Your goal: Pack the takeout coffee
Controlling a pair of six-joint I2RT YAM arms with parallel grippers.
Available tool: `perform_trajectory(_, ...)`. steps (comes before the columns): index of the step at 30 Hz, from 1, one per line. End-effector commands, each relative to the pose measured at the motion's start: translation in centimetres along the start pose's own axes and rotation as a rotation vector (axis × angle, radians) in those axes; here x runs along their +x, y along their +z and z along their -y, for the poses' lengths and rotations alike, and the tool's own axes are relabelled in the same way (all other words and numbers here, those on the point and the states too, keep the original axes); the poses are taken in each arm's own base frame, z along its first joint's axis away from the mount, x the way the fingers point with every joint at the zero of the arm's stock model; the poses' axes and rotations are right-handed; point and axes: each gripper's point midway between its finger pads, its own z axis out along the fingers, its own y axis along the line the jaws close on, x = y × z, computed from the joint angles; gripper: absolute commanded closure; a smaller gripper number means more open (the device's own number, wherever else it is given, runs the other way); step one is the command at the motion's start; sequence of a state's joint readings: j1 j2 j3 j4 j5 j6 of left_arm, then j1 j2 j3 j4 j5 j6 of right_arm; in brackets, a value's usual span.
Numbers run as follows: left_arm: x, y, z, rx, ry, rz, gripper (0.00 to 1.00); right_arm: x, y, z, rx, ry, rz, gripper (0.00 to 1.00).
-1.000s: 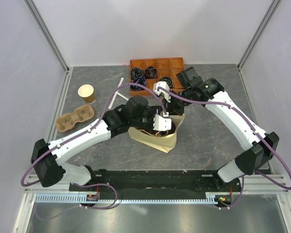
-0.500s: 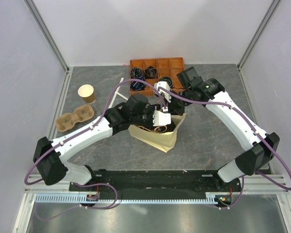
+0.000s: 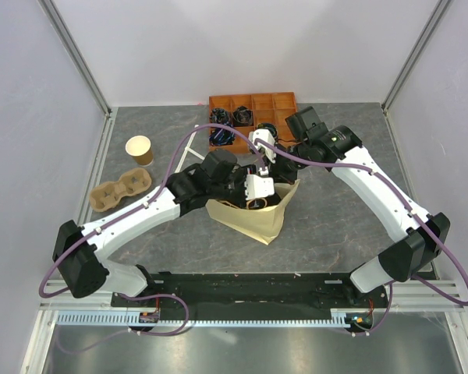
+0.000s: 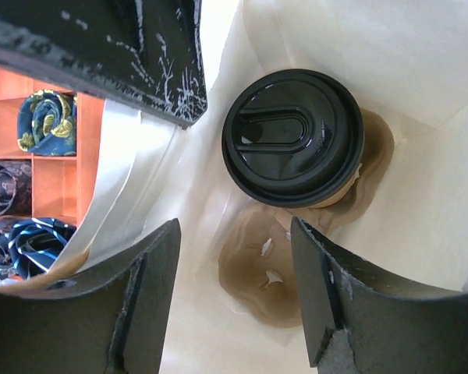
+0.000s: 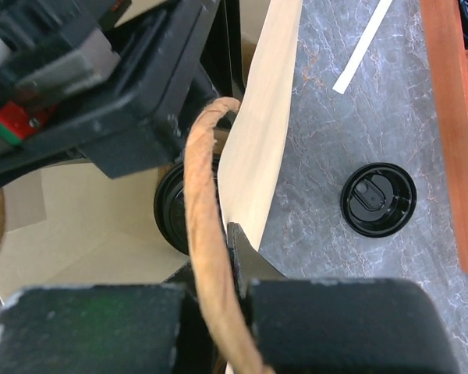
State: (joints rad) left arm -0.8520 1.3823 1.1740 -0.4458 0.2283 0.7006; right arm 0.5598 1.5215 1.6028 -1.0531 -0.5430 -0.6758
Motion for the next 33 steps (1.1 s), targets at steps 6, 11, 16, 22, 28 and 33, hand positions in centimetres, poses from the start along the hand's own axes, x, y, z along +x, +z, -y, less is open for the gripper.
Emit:
perform_trajectory(6,-2.8,-2.4,-4.7,-0.189,-0.091,0.091,0.25,1.8,-0.2,-1.9,-0.057,-0.003,-0.056,1.0)
perform_trajectory(11,-2.5,-2.2,-4.9,-0.198,-0.097,0.079,0.21,1.7,-0.1,-1.9,-0.056,-0.006,-0.055,1.0)
perform_trajectory(16,-2.2,-2.1,-4.9,-0.207,-0.125,0.067,0.22,1.7,-0.3,-1.9,-0.054,-0.016,-0.054,1.0)
perform_trajectory(22,-1.7,-2.2,-5.0,-0.222,-0.158,0.05,0.22,1.8,-0.4,-1.9,-0.05,-0.033,-0.05,1.0)
perform_trajectory(28,-1.8,-2.6,-4.4,-0.207,-0.196,0.06,0.2,1.8,-0.4,-1.8,-0.029,-0.047,-0.038,1.0)
perform_trajectory(33,-0.9,-2.4,-3.9,-0.195,-0.254,0.019,0.18,1.7,-0.6,-1.8,-0.016,-0.053,-0.025,1.0)
